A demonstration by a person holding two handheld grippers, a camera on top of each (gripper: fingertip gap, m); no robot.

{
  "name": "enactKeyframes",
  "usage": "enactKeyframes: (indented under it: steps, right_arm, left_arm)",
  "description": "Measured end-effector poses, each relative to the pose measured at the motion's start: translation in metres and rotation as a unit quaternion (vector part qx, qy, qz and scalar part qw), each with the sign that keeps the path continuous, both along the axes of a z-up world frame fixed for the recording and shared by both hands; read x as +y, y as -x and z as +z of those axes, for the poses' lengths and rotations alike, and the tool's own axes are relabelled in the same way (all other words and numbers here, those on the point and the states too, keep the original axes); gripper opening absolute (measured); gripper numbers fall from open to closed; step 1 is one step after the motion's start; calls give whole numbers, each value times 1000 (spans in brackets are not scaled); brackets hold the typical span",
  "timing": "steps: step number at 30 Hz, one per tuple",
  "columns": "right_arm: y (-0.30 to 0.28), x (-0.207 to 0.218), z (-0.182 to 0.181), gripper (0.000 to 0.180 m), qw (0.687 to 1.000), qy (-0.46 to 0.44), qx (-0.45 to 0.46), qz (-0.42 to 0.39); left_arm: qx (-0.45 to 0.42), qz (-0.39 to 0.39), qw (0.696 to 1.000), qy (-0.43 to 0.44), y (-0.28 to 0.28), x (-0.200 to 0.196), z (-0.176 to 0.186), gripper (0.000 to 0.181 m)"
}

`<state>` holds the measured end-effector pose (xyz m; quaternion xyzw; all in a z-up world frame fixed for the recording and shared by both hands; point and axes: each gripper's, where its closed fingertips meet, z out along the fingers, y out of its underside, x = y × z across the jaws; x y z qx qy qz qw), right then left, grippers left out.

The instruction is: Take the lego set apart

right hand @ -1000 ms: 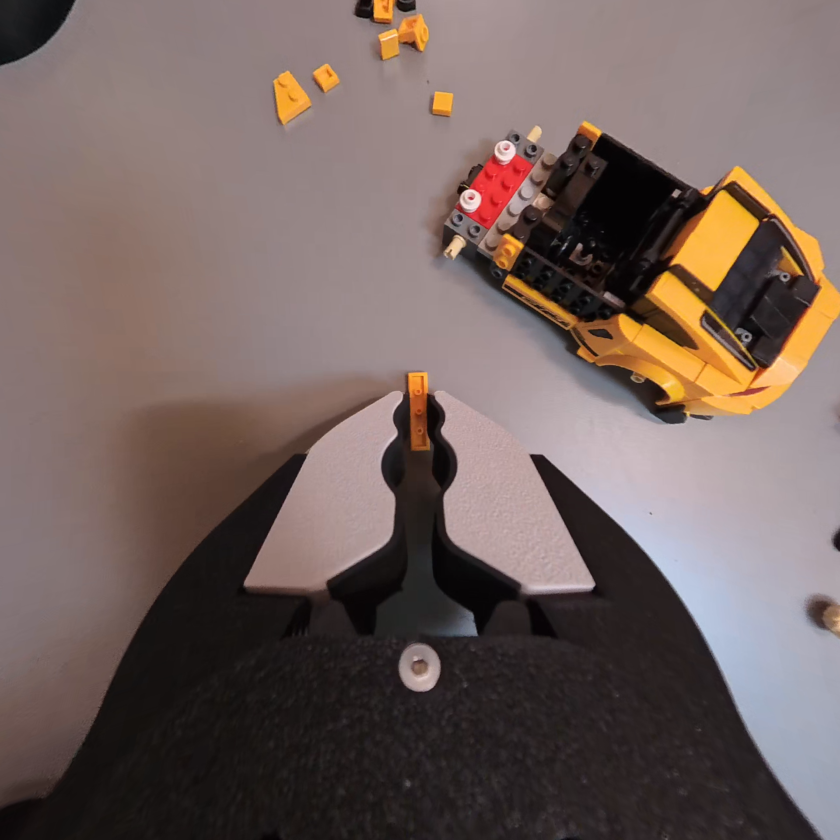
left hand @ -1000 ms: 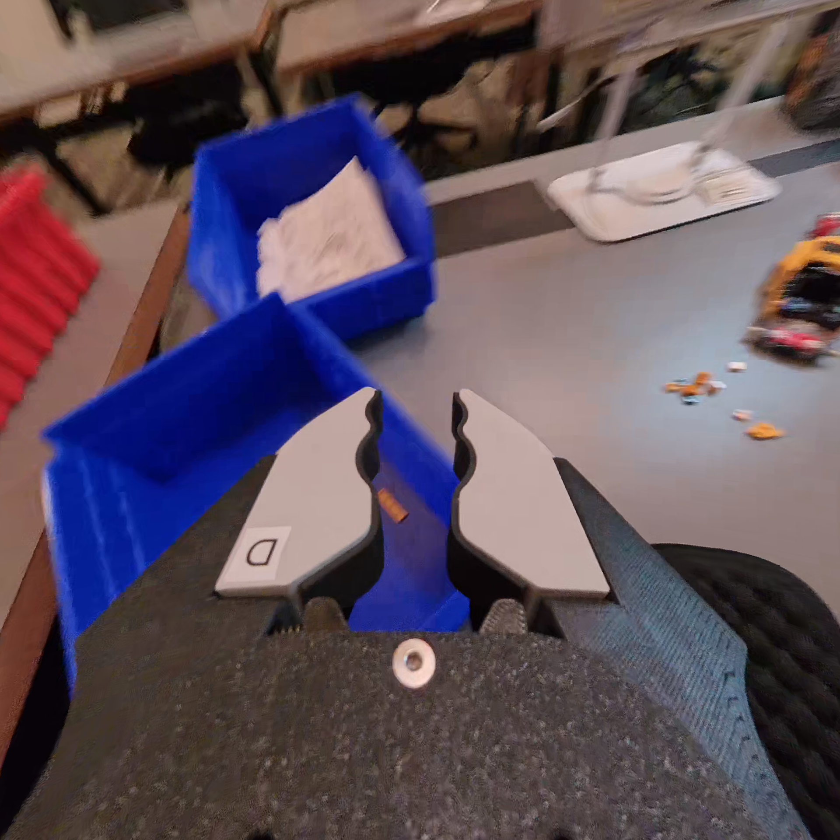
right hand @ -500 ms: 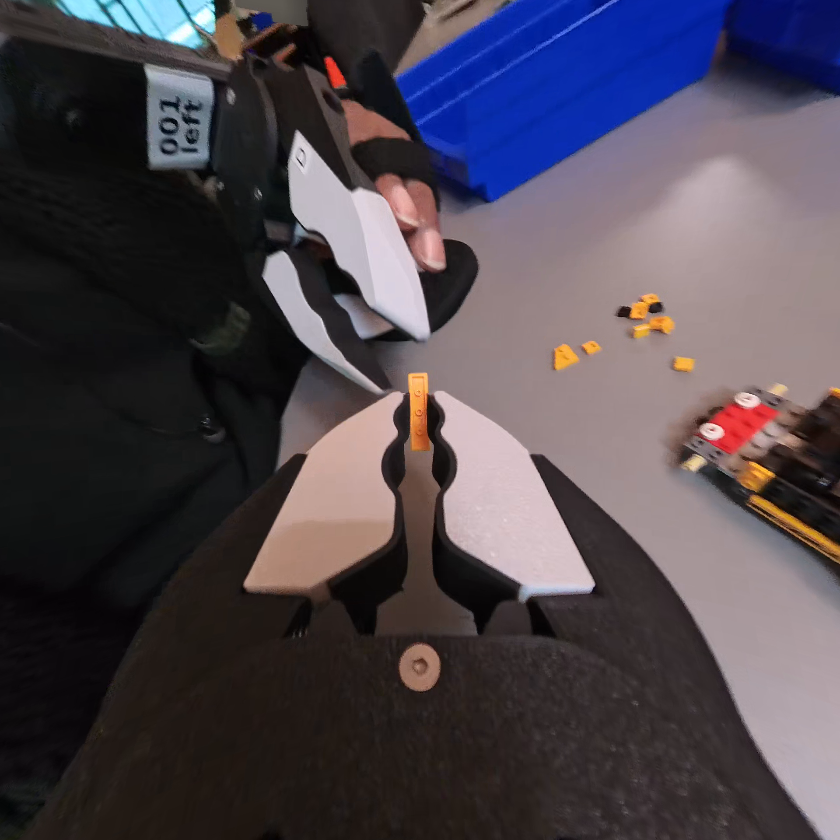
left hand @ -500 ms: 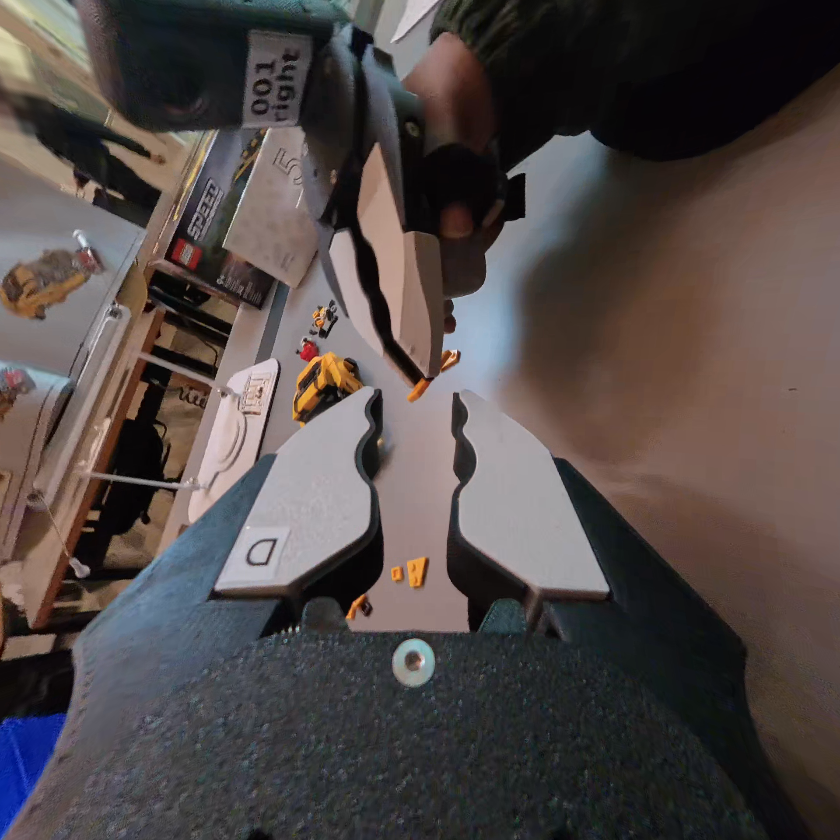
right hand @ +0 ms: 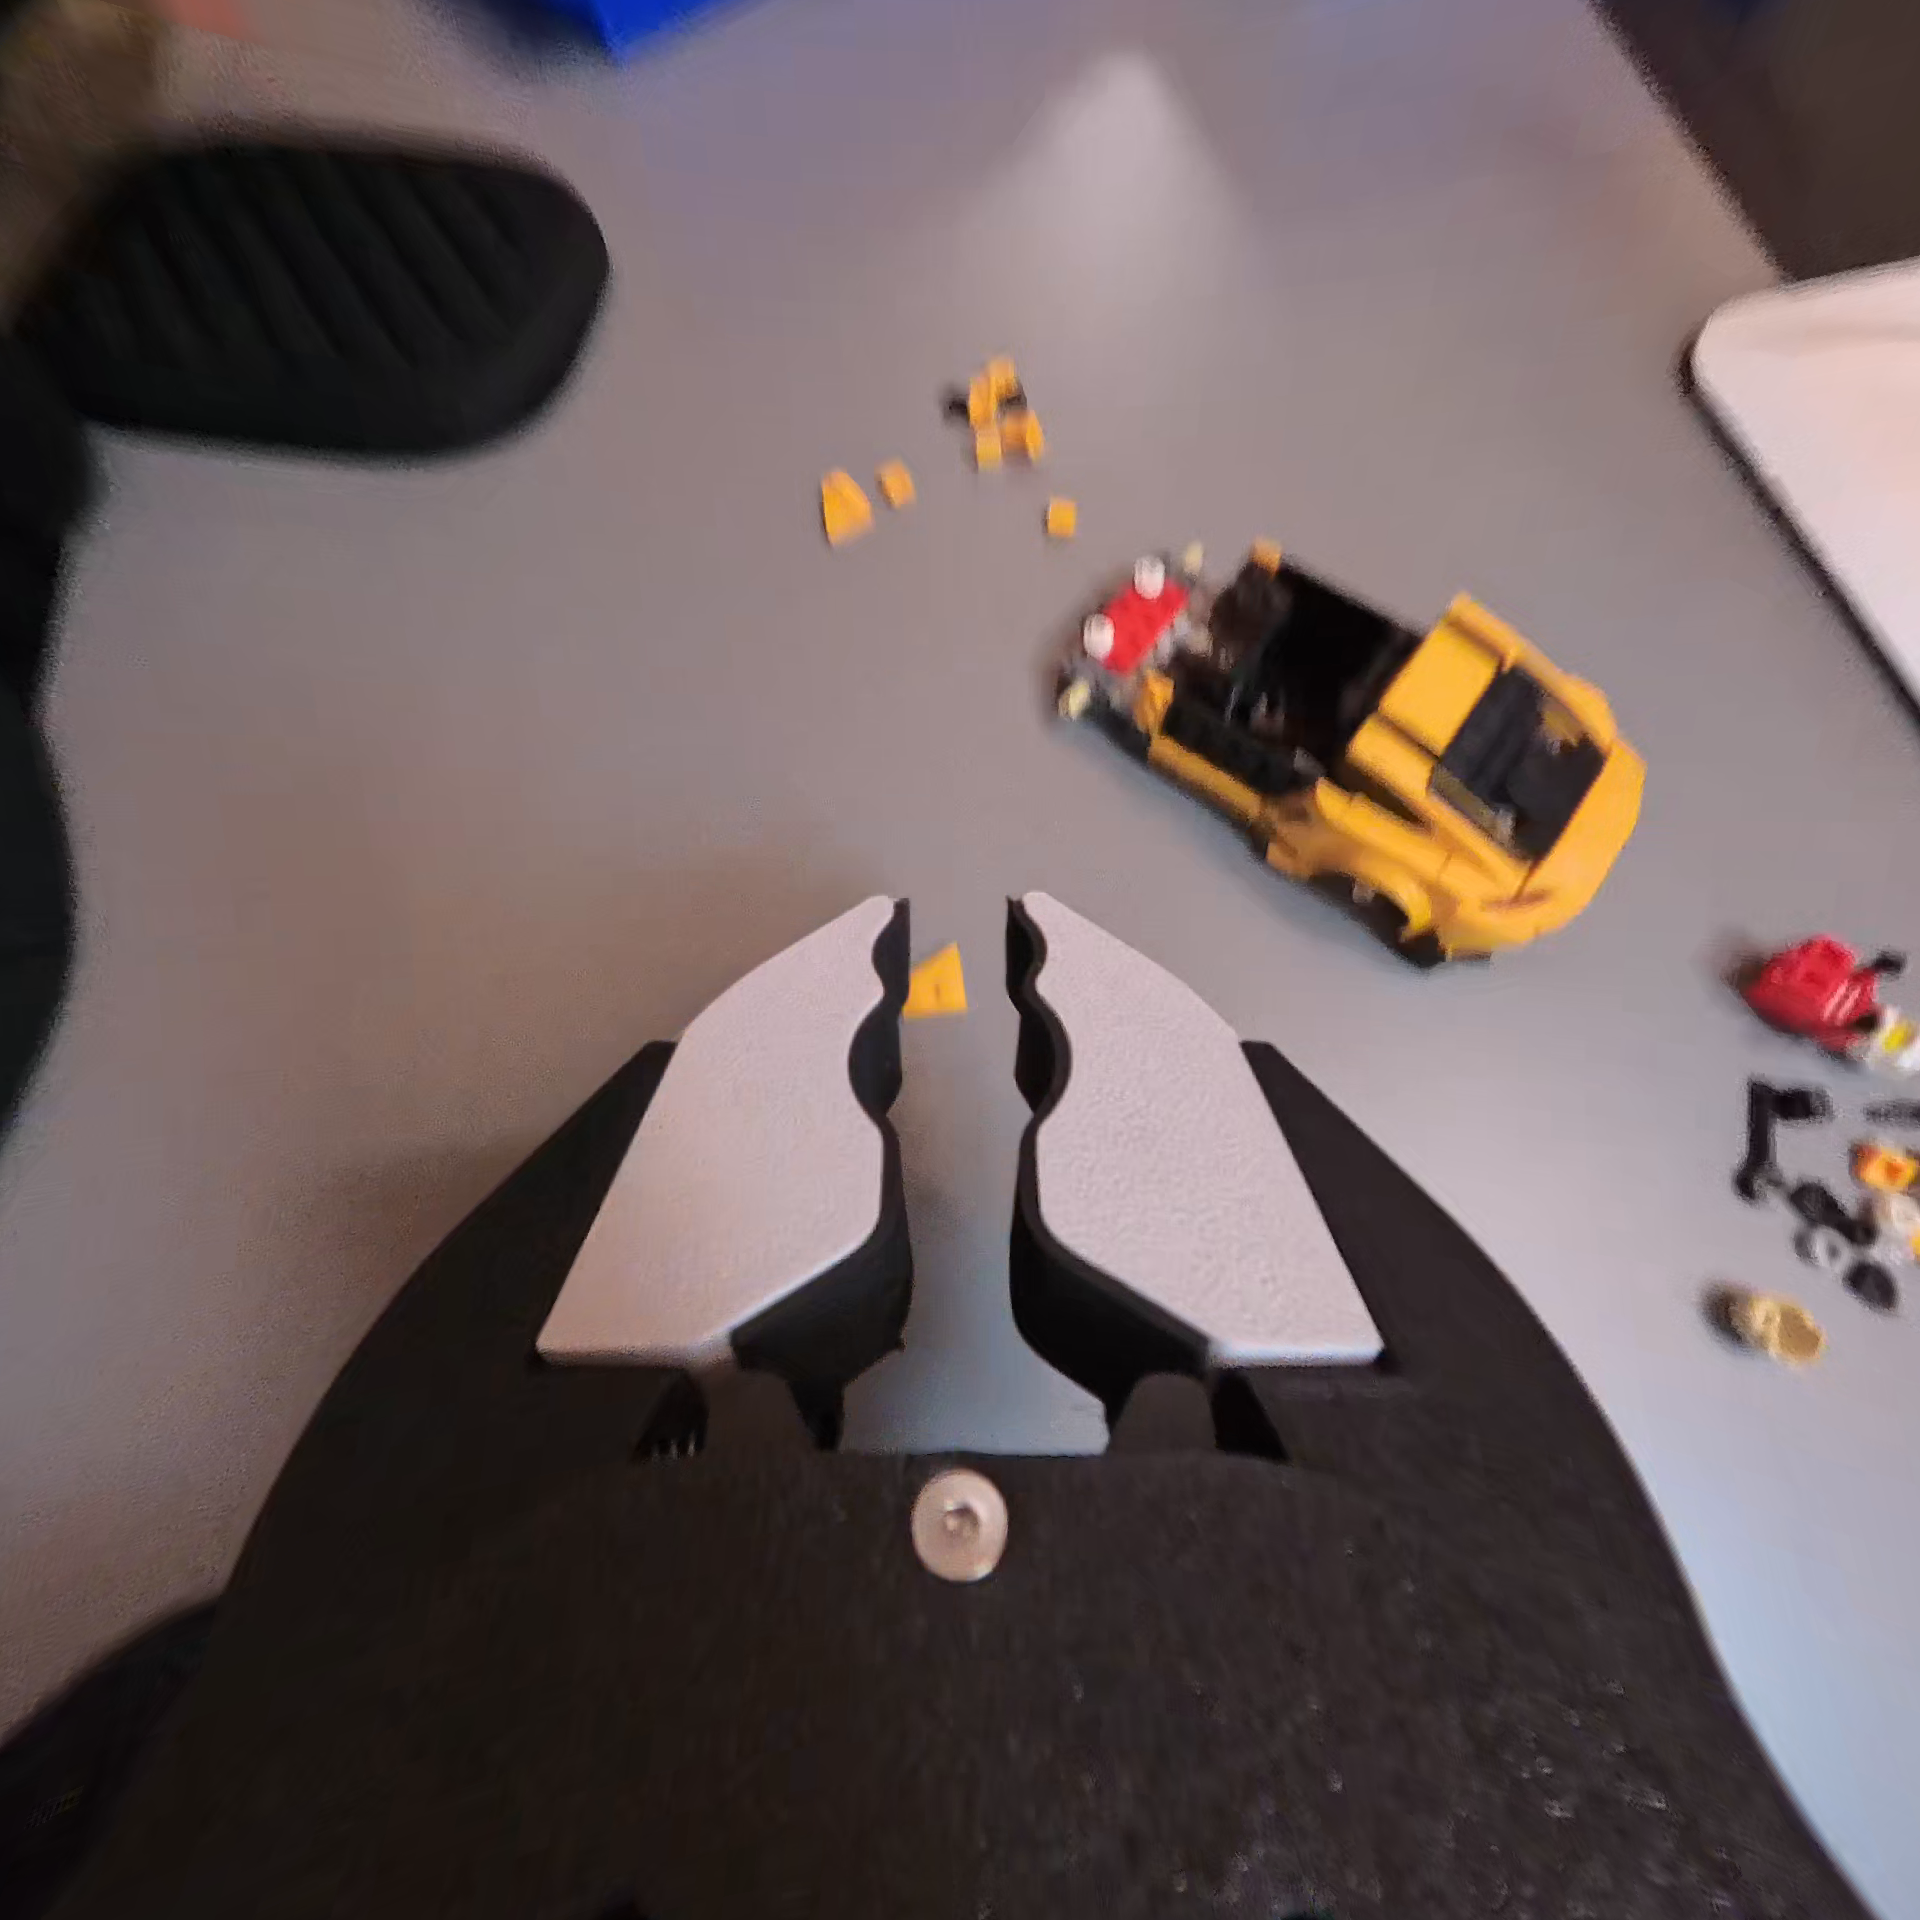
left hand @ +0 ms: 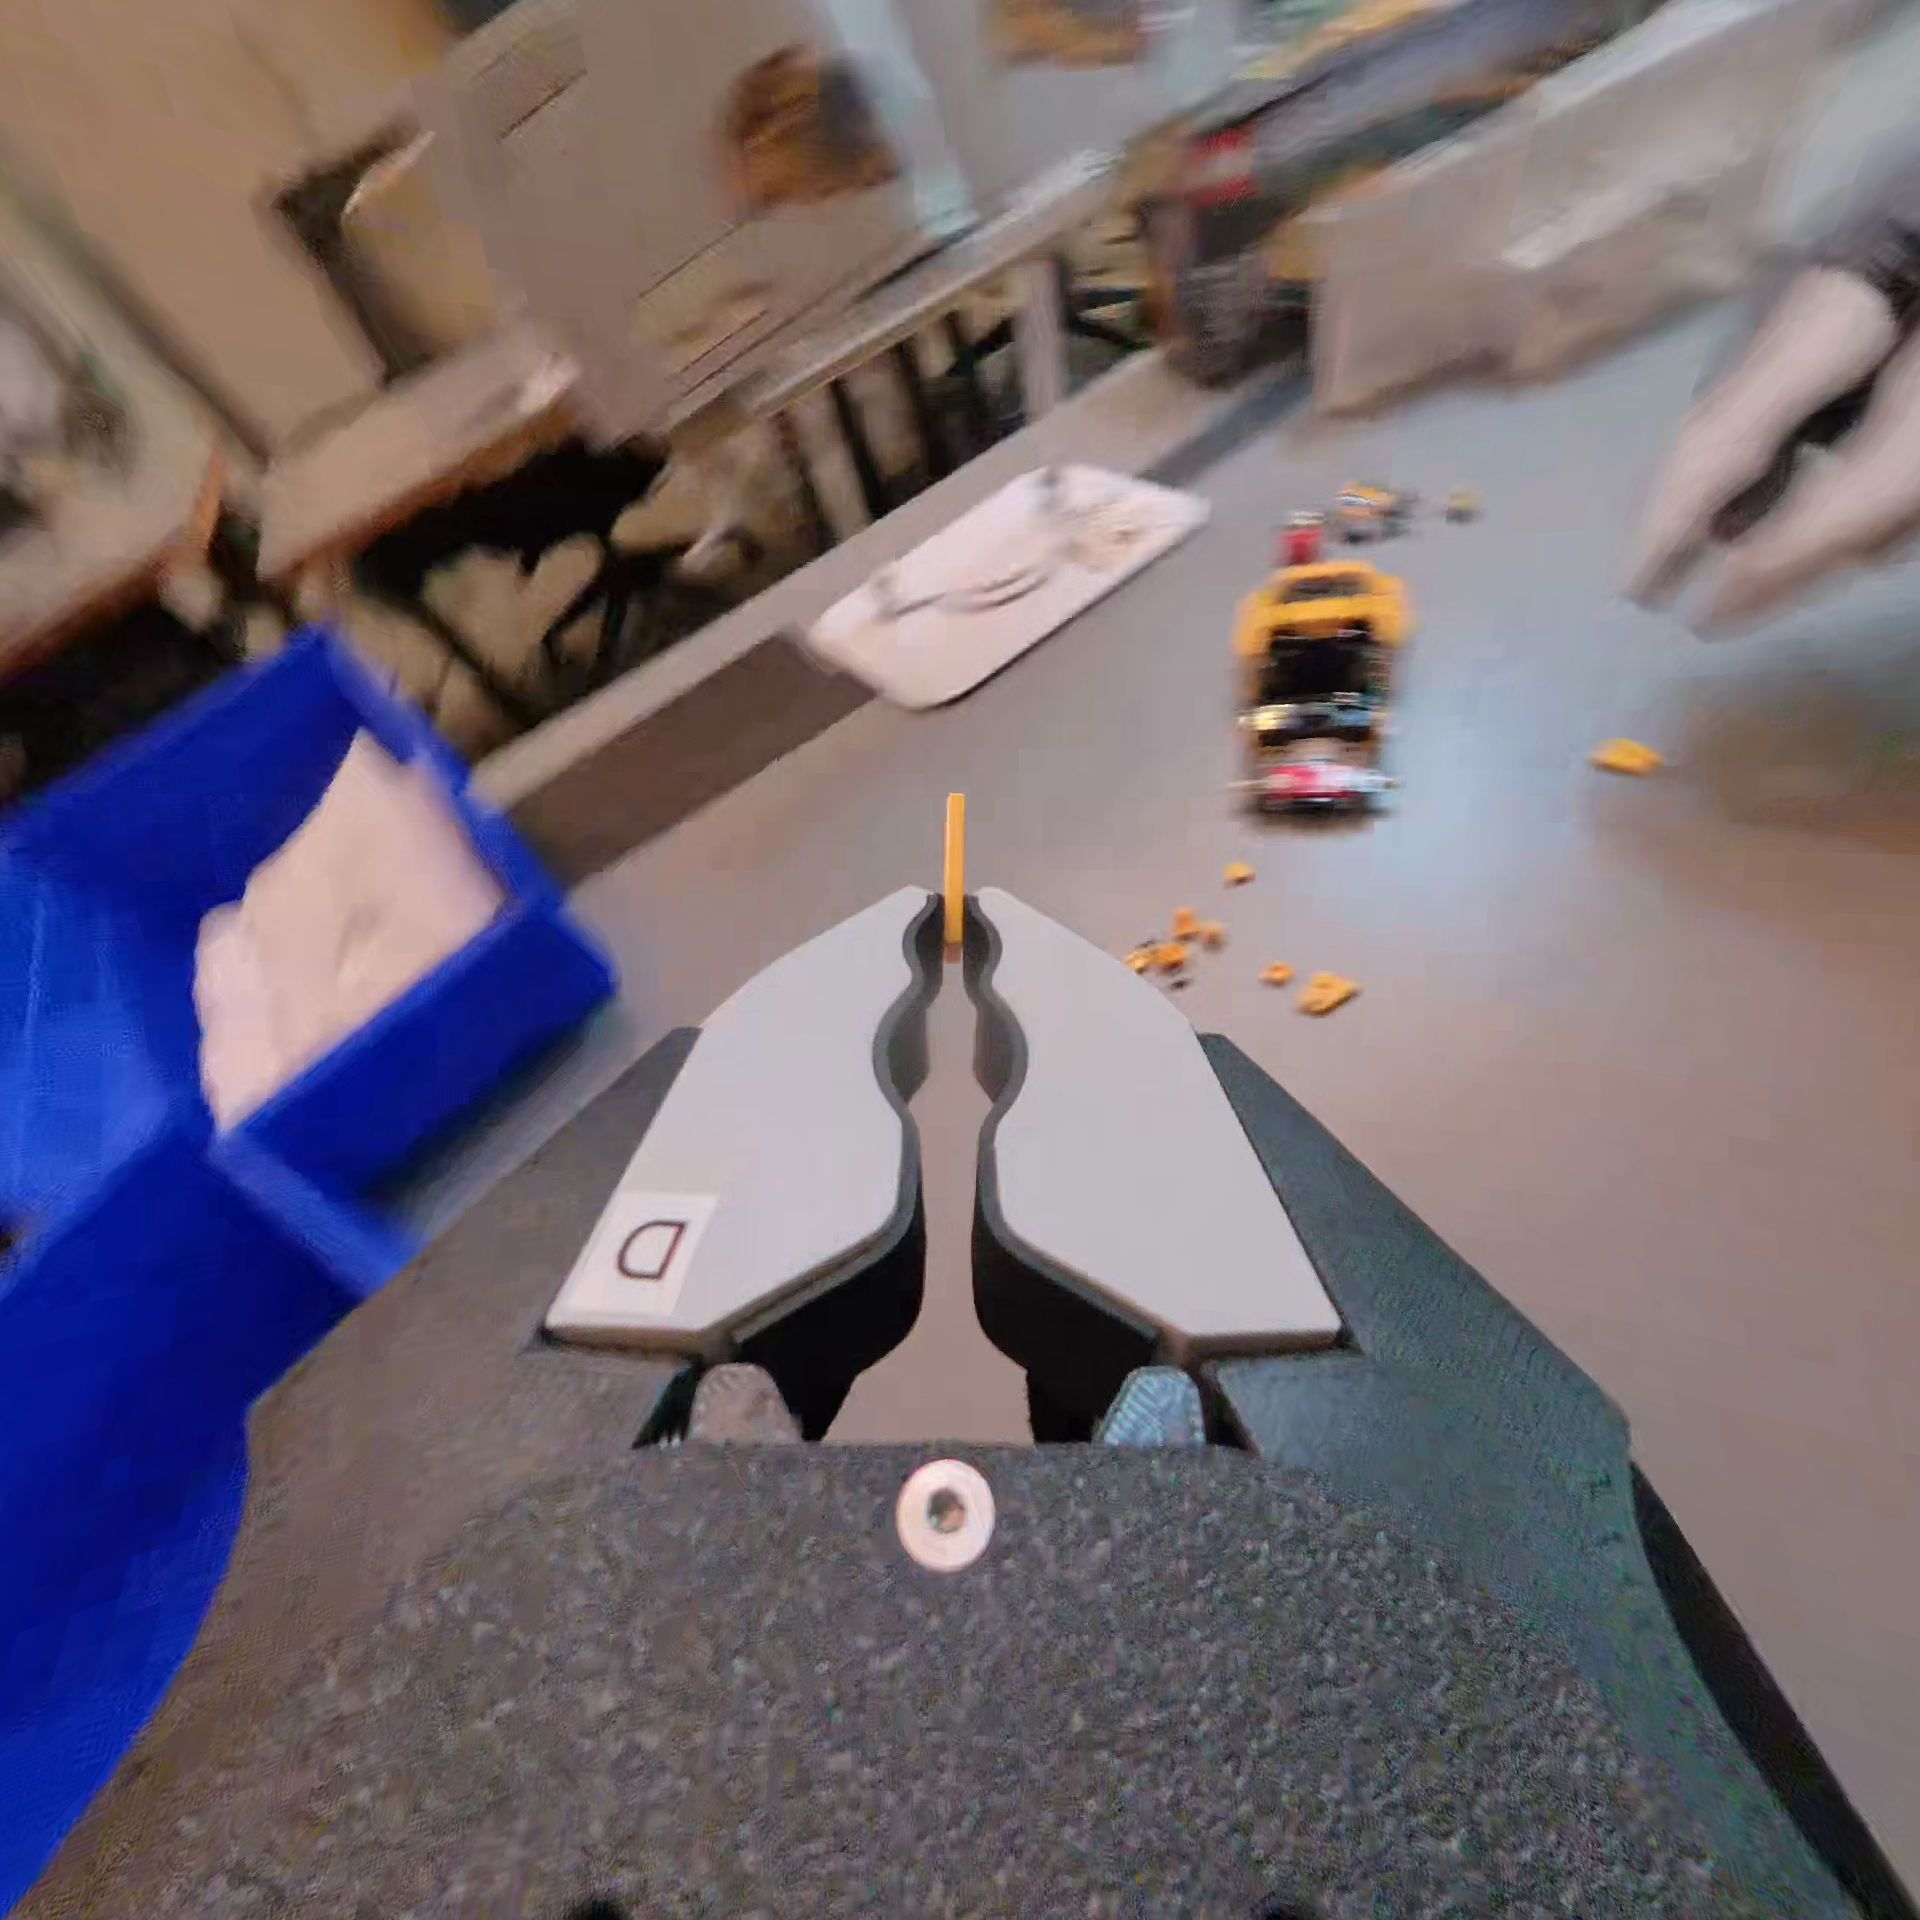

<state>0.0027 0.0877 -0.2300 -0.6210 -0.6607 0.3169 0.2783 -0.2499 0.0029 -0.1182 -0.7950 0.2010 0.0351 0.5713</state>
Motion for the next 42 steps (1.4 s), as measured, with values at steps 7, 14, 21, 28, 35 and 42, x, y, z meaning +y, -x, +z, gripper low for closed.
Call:
enactKeyframes:
  steps: [7,14,21,28,35,42]
  right_arm:
    - [-5,-9,-53,27,993,-22,-115,28]
    - [-2,-9,-58,15,992,-11,-122,27]
    - [26,-31,-27,15,998,34,-7,54]
    - [55,-84,23,15,983,29,126,127]
    - [57,-116,31,15,971,86,135,180]
    - [56,-123,31,15,967,108,130,192]
  left_arm:
    - [-220,217,936,170,157,-46,-65,9]
    - [-199,233,945,112,159,-45,-58,41]
    - [30,-82,996,29,-9,-24,-16,31]
    - [10,-304,950,71,-147,-15,-72,33]
    - [76,-385,919,29,-190,-25,-78,20]
    - [117,-398,910,3,-197,-31,-83,9]
